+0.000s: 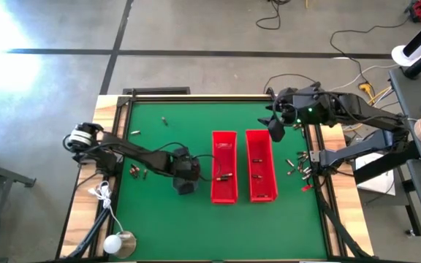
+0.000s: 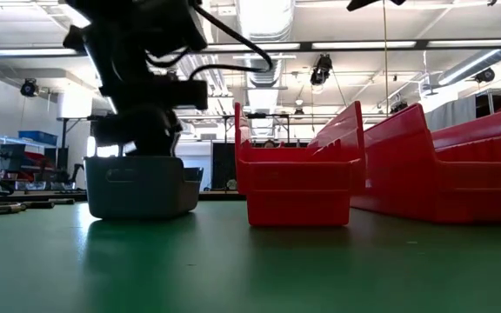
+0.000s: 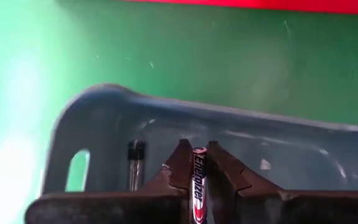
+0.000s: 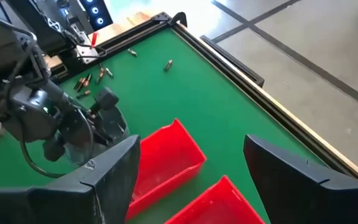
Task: Sort batteries
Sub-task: Put the silver battery into the gray bin
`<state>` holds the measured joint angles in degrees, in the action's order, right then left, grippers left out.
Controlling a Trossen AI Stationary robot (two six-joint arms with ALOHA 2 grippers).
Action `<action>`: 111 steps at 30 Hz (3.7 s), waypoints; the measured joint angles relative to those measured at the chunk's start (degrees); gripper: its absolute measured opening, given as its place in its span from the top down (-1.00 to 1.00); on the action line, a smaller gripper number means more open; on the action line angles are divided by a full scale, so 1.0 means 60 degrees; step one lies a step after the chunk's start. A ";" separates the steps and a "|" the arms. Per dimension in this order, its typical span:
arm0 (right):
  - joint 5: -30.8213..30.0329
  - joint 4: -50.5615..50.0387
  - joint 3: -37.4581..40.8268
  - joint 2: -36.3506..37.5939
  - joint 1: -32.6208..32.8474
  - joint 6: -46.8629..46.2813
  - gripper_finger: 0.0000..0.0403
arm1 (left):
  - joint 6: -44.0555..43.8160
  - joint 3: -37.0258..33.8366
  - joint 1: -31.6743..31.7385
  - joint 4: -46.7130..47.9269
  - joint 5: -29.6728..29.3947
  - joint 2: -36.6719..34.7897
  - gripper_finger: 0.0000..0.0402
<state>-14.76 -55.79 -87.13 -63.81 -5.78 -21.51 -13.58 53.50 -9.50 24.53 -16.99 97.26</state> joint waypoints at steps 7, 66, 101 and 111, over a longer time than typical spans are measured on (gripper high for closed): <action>-0.0002 -0.0009 0.0000 0.0000 0.0219 -0.0250 -0.43 | -0.0015 0.0260 -0.0011 -0.0171 0.0034 0.0718 0.96; 0.0035 0.1607 0.0033 -0.0689 -0.0371 -0.0314 -0.50 | 0.3765 0.0508 0.8809 0.7343 -0.0556 -0.0857 0.31; 0.0062 0.0898 0.0040 -0.0991 -0.0015 -0.0818 -0.41 | 0.5943 -0.0818 0.9166 0.5479 -0.1400 0.0698 0.39; 0.0237 0.0664 0.0044 -0.0890 -0.0015 -0.0768 -0.47 | 0.6448 -0.0676 0.9183 0.5689 -0.0830 0.0635 0.92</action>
<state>-13.35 -51.81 -86.87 -69.15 -5.87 -26.11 25.11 49.45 45.60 58.66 -21.98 101.07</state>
